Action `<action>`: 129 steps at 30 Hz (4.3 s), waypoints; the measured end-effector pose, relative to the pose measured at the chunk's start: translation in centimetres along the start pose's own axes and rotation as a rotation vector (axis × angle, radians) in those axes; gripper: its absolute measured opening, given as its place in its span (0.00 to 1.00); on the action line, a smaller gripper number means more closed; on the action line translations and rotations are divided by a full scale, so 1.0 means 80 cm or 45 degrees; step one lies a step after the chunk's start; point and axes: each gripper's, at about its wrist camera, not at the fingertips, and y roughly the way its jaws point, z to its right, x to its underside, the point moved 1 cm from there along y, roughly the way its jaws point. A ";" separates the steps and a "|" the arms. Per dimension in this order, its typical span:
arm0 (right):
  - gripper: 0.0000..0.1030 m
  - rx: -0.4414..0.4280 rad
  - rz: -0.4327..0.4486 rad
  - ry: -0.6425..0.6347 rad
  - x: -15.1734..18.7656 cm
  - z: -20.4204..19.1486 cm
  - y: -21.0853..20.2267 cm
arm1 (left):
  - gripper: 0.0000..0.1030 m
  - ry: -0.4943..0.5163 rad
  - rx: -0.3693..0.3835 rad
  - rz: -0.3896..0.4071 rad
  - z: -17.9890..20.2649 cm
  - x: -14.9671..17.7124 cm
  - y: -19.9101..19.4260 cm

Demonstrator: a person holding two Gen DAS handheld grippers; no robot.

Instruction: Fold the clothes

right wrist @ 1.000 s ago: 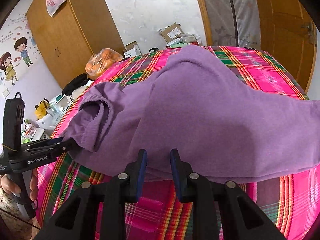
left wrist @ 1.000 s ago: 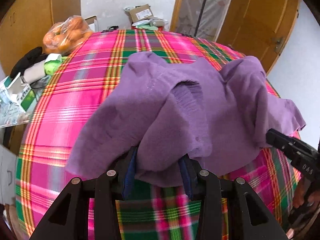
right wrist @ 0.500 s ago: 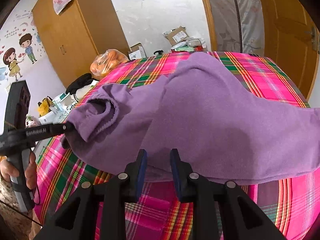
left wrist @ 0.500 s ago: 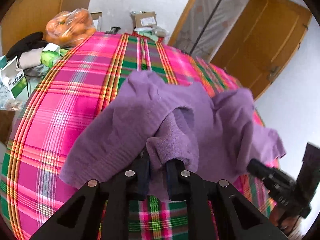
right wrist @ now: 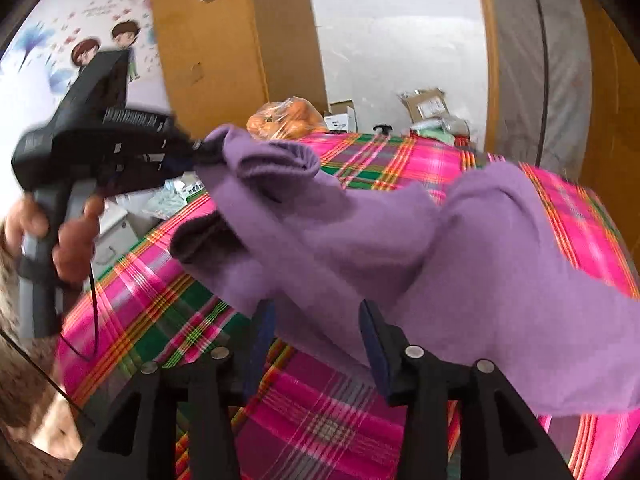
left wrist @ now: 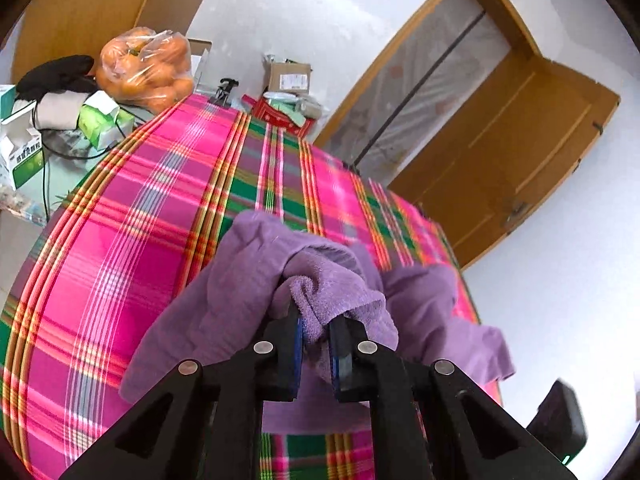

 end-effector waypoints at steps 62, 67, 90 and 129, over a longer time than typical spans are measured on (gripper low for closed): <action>0.04 0.476 0.033 -0.155 -0.025 0.042 0.019 | 0.10 -0.210 -0.121 0.266 -0.064 -0.093 -0.022; 0.03 0.580 0.103 -0.211 -0.062 0.060 0.009 | 0.10 -0.204 -0.124 0.255 -0.060 -0.097 -0.013; 0.03 0.889 0.164 -0.487 -0.180 0.139 0.082 | 0.10 -0.155 -0.193 0.154 -0.047 -0.132 0.073; 0.24 0.608 -0.084 0.006 -0.117 0.249 0.017 | 0.26 0.109 -0.147 -0.122 0.038 -0.079 0.122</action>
